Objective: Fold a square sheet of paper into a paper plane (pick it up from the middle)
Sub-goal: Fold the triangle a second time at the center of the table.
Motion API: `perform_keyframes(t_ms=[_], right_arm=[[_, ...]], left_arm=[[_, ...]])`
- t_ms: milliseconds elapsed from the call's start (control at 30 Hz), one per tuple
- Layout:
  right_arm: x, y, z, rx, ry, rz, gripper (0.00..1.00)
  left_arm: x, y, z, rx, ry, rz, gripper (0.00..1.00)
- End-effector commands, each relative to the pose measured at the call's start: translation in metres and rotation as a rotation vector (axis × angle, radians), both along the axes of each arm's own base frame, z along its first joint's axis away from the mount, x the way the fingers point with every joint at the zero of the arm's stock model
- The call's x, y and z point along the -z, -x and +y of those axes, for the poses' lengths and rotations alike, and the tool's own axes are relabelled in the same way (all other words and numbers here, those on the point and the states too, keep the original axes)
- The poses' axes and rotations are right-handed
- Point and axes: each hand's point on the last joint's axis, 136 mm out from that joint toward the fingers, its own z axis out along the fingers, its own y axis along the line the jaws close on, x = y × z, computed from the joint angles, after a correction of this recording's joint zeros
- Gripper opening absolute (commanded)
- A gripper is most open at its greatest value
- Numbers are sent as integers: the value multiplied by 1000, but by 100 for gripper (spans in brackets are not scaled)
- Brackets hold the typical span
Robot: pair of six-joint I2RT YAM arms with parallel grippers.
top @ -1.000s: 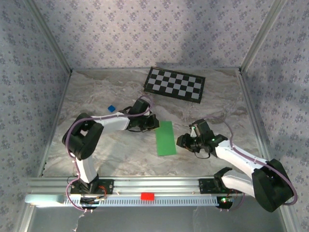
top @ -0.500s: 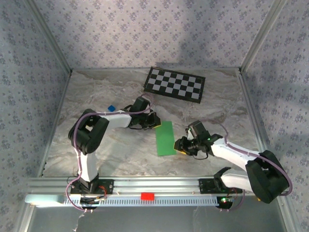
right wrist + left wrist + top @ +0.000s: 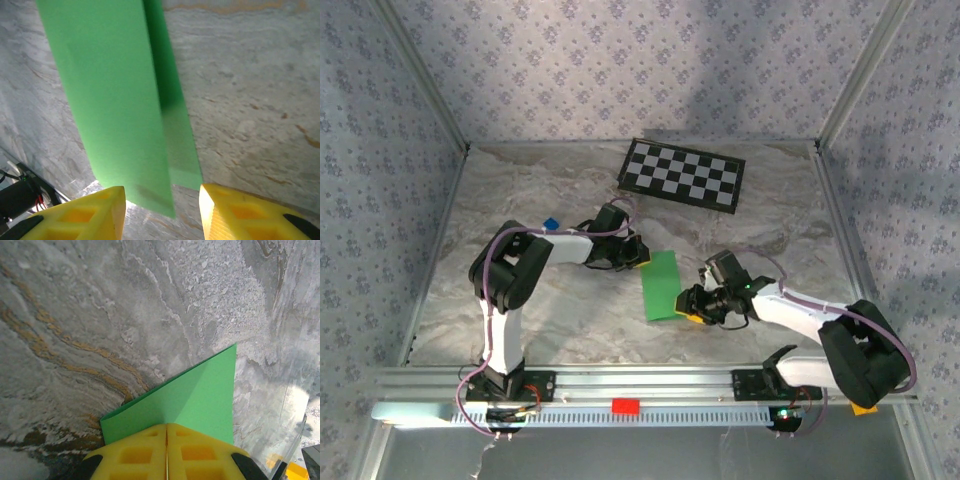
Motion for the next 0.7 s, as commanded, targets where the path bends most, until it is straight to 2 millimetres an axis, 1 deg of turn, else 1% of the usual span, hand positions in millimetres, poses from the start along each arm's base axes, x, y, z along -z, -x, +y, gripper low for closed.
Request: perform_keyframes(t_ms=[0,267,433,567,667], right_arm=[[-11,-6,12,-6,-66,-12,44],[-21,-25,20,11,-135,-48,43],[-20,-33,21,6,-164,-56,43],[-21,-40,26,-2,-200,-53,43],[-19,-45,25,4,-195,-59,43]], left_arm=[[17,9,4,26,-30,25,8],[16,5,-1,58,-27,18,8],[15,2,-5,81,-23,6,8],[13,0,-8,105,-27,-3,8],[12,-1,-10,120,-30,-7,8]])
